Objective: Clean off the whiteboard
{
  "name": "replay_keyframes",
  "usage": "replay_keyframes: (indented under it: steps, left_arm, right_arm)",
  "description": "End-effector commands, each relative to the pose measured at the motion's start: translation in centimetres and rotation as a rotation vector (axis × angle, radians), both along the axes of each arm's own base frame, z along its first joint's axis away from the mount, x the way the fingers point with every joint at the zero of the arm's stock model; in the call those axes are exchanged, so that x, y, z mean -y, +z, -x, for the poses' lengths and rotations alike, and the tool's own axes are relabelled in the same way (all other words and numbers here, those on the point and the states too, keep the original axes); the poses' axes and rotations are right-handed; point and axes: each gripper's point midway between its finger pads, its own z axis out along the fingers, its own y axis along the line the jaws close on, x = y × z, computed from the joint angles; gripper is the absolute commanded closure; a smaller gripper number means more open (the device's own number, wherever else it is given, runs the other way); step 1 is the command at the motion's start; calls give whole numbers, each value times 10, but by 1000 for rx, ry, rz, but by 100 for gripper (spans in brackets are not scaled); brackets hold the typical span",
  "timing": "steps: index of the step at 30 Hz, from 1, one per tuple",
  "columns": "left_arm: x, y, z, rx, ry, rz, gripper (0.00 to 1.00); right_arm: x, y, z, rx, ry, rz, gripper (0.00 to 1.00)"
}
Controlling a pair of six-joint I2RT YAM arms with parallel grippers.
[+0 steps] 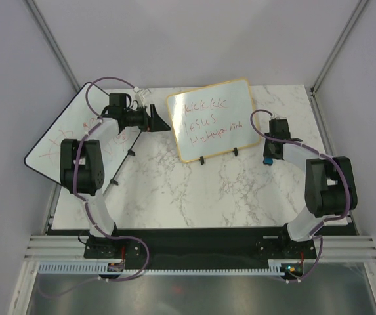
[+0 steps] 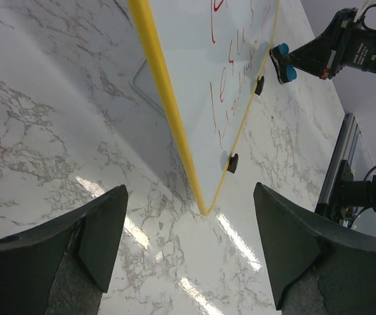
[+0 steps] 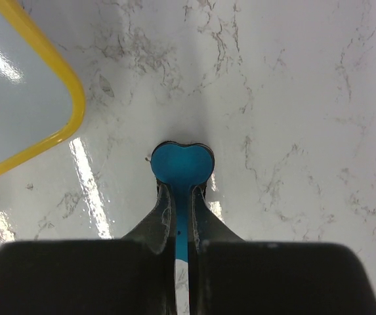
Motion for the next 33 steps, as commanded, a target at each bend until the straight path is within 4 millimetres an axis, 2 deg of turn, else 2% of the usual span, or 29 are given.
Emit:
replay_keyframes:
  steps: [1, 9, 12, 14, 15, 16, 17, 18, 19, 20, 21, 22, 23, 24, 25, 28, 30, 33]
  left_arm:
    - [7, 7, -5, 18, -35, 30, 15]
    - [24, 6, -15, -18, -44, 69, 16]
    - [29, 7, -18, -18, -41, 70, 16]
    - [29, 8, -22, -24, -22, 68, 16]
    - [29, 7, -23, -29, -17, 66, 16]
    - [29, 5, -26, -33, -7, 61, 16]
    - [29, 7, -28, -31, -2, 63, 16]
    - [29, 5, -30, -38, 0, 66, 17]
    - [30, 6, -31, -46, -1, 74, 17]
    - [31, 9, -34, -43, 4, 76, 19]
    - [32, 7, -36, -47, 7, 77, 19]
    - [33, 4, -39, -57, 17, 79, 21]
    - [34, 3, -40, -62, 19, 80, 25]
    - [36, 3, -41, -66, 16, 84, 27]
    - [39, 3, -41, -65, 7, 89, 30]
    - [45, 4, -40, -58, -11, 93, 40]
    - [46, 6, -40, -42, -21, 93, 49]
    - [45, 3, -40, -34, -30, 86, 62]
  right_arm:
    - [1, 25, -13, 71, 8, 21, 100]
    - [-4, 55, -18, 156, 33, 1, 100]
    - [-9, 72, -20, 212, 53, -21, 100]
    - [-15, 92, -23, 280, 82, -38, 100]
    - [-23, 100, -25, 311, 112, -55, 100]
    - [-37, 120, -33, 386, 161, -91, 100]
    - [-48, 129, -37, 426, 205, -107, 100]
    - [-70, 135, -37, 445, 272, -122, 100]
    - [-87, 157, -50, 541, 317, -127, 100]
    - [-101, 159, -54, 561, 364, -125, 100]
    - [-125, 165, -56, 592, 428, -123, 100]
    - [-137, 171, -69, 643, 449, -131, 100]
    - [-152, 176, -74, 667, 493, -161, 100]
    - [-163, 178, -79, 685, 507, -181, 100]
    - [-173, 180, -94, 706, 515, -187, 100]
    - [-200, 174, -115, 711, 556, -183, 100]
    - [-218, 173, -120, 726, 584, -170, 100]
    - [-233, 169, -129, 745, 598, -115, 100]
